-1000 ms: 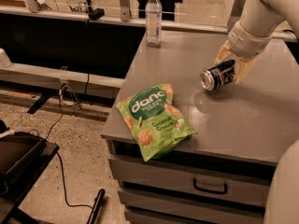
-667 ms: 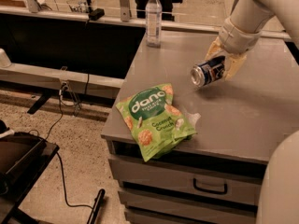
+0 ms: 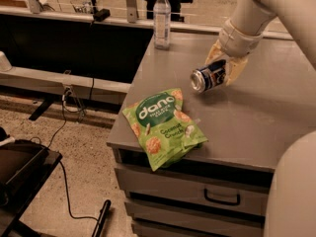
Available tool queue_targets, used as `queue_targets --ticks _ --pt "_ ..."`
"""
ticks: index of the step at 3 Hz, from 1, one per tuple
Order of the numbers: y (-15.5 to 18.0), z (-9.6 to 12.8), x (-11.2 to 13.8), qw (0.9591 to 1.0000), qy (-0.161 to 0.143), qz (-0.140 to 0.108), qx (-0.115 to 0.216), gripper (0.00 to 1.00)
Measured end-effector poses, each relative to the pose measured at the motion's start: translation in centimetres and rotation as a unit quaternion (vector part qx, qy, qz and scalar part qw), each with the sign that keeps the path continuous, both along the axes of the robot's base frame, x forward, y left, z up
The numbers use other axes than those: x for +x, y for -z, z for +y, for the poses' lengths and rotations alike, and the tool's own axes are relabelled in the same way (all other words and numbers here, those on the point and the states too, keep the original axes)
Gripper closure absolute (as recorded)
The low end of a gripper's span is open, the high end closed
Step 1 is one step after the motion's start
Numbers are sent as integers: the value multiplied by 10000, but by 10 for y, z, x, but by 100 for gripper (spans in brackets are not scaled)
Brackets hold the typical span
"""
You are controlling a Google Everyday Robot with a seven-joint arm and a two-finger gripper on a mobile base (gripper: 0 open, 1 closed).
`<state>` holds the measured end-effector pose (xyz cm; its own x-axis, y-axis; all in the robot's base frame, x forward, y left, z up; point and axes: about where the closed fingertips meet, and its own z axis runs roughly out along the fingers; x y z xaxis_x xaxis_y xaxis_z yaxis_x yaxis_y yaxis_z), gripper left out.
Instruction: Move pepsi can near green rice chip bag
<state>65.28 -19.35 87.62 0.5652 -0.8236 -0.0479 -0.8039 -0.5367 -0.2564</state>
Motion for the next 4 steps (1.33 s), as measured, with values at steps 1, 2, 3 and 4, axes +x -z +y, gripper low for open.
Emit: queue_targets --ticks 1,2,3,4 --pt "5 6 0 10000 -48 25 25 70" --pt "10 9 -5 10000 -64 65 12 69" --pt "14 8 -14 9999 -64 99 23 64" --pt "15 11 -26 9998 -161 135 13 46"
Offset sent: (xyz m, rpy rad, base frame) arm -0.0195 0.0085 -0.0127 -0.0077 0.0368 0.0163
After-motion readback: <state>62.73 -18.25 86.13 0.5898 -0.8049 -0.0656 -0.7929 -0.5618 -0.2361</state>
